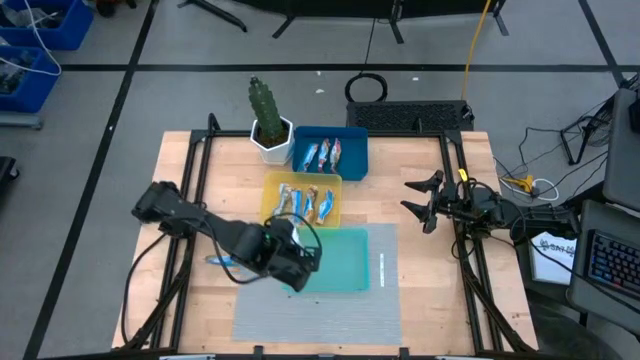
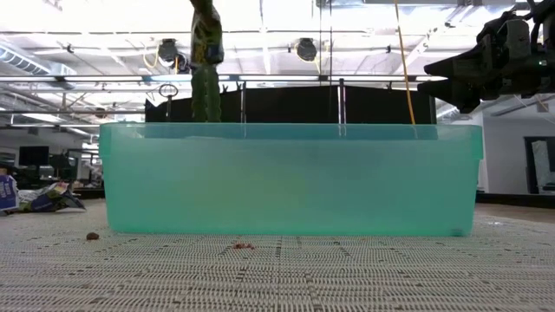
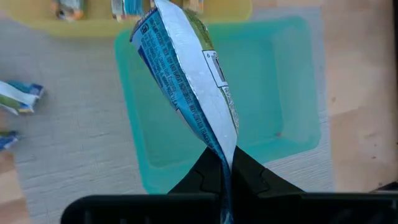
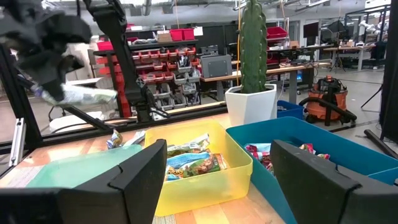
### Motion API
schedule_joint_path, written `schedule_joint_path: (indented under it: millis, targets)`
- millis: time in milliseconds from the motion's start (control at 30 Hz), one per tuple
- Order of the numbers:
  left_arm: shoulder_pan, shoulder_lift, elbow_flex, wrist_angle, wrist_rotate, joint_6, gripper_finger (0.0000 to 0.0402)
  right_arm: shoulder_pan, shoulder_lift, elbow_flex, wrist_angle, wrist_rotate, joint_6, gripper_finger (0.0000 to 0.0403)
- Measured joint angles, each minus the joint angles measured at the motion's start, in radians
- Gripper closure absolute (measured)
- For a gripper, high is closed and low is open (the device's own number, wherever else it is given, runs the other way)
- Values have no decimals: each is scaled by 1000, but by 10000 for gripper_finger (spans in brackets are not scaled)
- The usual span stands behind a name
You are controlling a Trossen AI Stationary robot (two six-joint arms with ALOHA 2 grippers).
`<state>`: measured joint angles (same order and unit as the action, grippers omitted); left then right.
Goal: Pick and place Granola Bars by type
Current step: Put the blue granola bar into the green bin
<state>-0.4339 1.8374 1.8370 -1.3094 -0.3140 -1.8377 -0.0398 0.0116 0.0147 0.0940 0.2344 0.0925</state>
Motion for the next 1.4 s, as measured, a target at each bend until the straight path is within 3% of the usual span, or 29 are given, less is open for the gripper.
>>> schedule_joint_path:
  millis: [333, 800, 1400]
  targets:
    - [-37, 115, 0, 55, 35, -21, 393, 0, 0, 0, 0, 0, 0, 124]
    - [-30, 224, -38, 30, 35, 83, 393, 0, 0, 0, 0, 0, 0, 124]
    - [-1, 234, -205, 189, 22, 85, 393, 0, 0, 0, 0, 0, 0, 124]
